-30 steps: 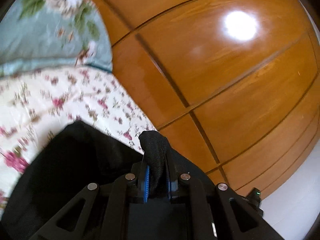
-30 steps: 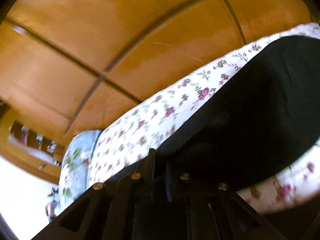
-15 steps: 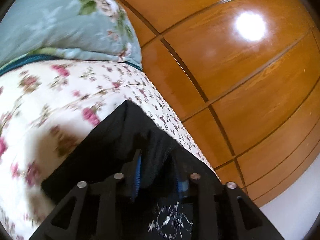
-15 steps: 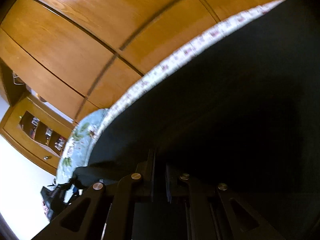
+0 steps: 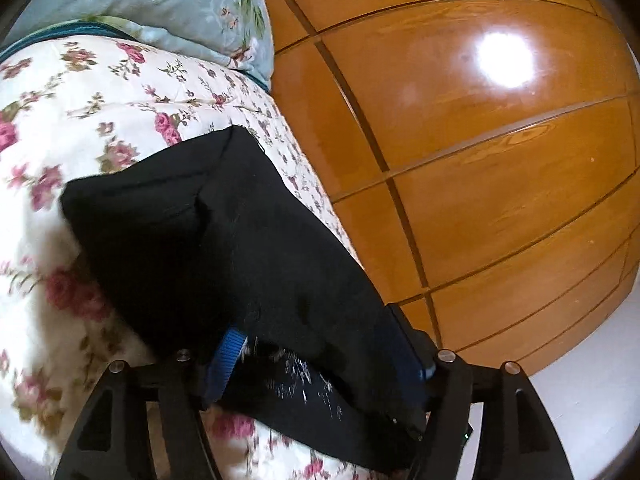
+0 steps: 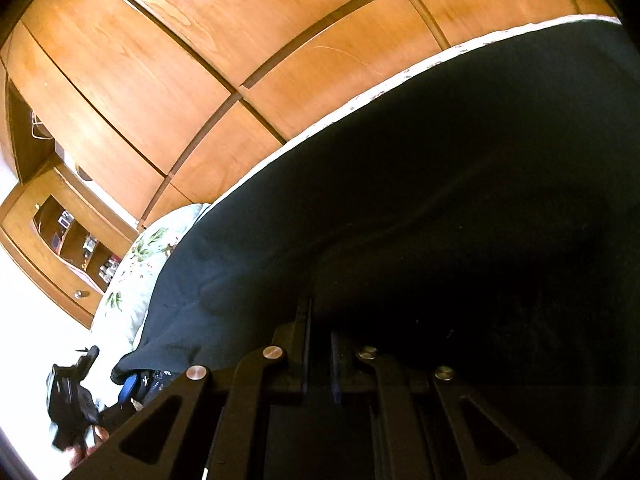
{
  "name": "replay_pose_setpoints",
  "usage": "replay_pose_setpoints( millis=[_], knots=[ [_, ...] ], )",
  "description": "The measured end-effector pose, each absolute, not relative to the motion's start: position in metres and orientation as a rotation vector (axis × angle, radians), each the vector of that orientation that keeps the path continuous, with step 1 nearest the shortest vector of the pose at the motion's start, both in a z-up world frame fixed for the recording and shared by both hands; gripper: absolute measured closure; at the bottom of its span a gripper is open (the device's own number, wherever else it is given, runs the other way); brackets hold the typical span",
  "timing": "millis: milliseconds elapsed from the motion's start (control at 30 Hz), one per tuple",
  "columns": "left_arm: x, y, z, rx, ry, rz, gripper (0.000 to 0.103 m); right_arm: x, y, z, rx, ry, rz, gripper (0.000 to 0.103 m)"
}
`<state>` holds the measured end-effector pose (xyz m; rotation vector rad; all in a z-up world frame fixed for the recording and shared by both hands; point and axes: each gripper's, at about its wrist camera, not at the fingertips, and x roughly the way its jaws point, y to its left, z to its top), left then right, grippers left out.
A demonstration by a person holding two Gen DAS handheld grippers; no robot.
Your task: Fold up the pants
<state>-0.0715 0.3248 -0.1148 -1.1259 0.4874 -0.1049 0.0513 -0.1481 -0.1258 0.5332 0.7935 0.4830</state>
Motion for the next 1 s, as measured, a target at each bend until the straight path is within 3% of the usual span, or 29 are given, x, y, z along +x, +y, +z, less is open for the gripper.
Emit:
replay_pose_setpoints(
  millis=[67, 133, 200, 233, 400, 500, 733, 1000],
  knots=[
    [-0.063, 0.328, -0.116, -1.143, 0.507, -0.076, 0.035, 0.051, -0.148, -0.126, 0.532, 0.794, 0.483, 0.096],
    [-0.055, 0.330, -0.114, -1.125, 0.547, -0.041, 0.054, 0.053, -0.147, -0.126, 0.533, 0.807, 0.472, 0.097],
    [-0.046, 0.329, -0.104, -1.036, 0.598, -0.016, 0.090, 0.057, -0.146, -0.124, 0.530, 0.834, 0.455, 0.097],
    [-0.043, 0.331, -0.097, -0.997, 0.610, -0.010, 0.093, 0.059, -0.145, -0.121, 0.530, 0.846, 0.446, 0.096],
    [-0.051, 0.360, -0.057, -0.966, 0.453, -0.055, 0.095, 0.050, -0.137, -0.083, 0.519, 0.758, 0.491, 0.096],
    [-0.055, 0.368, -0.065, -0.921, 0.492, -0.017, 0.095, 0.031, -0.123, -0.065, 0.447, 0.711, 0.540, 0.096],
    [-0.082, 0.365, -0.133, -0.986, 0.587, 0.068, 0.094, 0.018, -0.119, -0.120, 0.493, 0.866, 0.515, 0.096],
    [-0.087, 0.371, -0.099, -0.985, 0.497, 0.032, 0.096, 0.011, -0.116, -0.092, 0.459, 0.766, 0.553, 0.096]
  ],
)
